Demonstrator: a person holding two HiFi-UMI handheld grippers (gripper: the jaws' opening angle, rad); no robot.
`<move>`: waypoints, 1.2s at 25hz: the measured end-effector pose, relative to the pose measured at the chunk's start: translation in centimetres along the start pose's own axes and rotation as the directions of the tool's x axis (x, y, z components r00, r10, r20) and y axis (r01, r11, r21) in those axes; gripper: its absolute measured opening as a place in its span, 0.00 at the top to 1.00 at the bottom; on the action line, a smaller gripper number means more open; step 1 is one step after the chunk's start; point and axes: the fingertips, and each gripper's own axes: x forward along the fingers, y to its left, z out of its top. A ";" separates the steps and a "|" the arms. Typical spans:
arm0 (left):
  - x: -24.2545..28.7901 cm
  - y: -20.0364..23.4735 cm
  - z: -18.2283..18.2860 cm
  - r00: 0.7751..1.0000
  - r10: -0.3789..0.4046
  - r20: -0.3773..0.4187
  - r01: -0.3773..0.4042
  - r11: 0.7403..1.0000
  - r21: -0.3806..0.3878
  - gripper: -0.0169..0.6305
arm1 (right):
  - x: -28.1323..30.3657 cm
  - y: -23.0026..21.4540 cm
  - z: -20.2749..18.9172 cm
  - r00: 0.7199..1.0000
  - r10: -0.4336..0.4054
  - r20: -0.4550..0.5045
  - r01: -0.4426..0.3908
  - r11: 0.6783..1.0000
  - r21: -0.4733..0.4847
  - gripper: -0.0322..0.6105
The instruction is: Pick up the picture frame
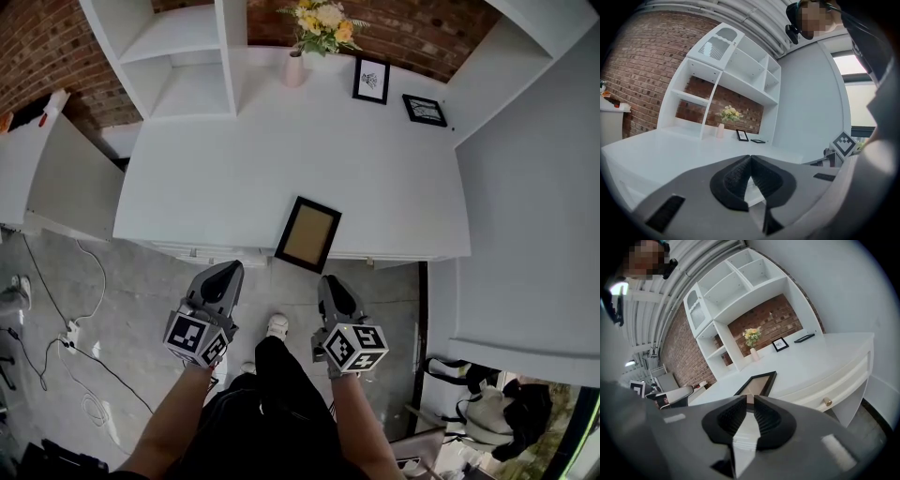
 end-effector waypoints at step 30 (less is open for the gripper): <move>3.3 1.8 -2.4 0.997 0.044 -0.059 -0.047 0.998 -0.043 0.97 | 5.9 -2.4 -1.4 0.997 0.071 0.007 -0.063 0.838 0.542 0.67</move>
